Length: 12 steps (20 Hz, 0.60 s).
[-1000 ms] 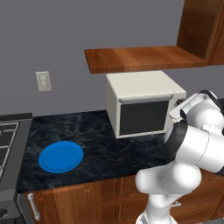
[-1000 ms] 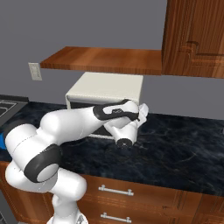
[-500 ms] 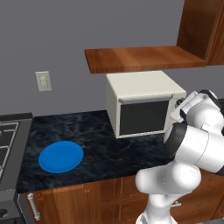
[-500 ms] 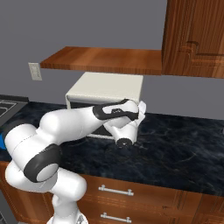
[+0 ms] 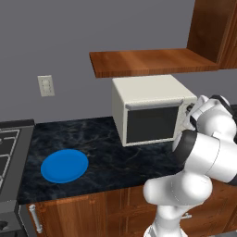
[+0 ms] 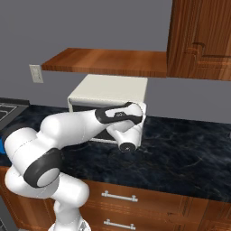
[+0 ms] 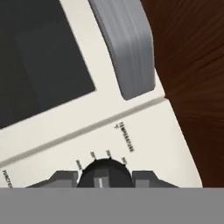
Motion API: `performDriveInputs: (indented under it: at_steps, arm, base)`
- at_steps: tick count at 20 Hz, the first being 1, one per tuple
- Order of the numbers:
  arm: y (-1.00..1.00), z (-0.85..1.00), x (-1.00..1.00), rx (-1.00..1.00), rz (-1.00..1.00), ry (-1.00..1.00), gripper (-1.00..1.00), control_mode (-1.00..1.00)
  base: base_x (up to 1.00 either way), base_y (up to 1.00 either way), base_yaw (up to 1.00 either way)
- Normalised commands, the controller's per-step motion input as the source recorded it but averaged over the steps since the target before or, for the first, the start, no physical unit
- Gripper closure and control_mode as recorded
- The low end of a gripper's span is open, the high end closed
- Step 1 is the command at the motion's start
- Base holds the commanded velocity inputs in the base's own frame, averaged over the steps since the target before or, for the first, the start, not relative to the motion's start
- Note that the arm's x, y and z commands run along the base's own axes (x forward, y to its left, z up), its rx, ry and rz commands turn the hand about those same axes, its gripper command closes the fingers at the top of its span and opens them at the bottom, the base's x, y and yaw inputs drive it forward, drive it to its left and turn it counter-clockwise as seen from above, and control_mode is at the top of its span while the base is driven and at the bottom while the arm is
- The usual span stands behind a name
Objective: Pull the toaster oven rack outwards. Pick up the baguette from the plate and place it on the toaster oven rack. Close the toaster oven door fully and set the temperature to the lowest setting.
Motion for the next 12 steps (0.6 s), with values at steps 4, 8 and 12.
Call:
performDriveInputs:
  at_steps: [4,8,12]
  arm:
    - [-0.05,0.0,0.0,-0.24,0.0,0.01,1.0,-1.0]
    - [-0.06,0.02,0.0,-0.25,0.0,0.0,1.0,-1.0]
    - [-0.06,0.06,0.0,-0.25,0.0,0.0,1.0,-1.0]
  base:
    - [0.0,0.0,0.0]
    - [0.0,0.0,0.0]
    - [0.0,0.0,0.0]
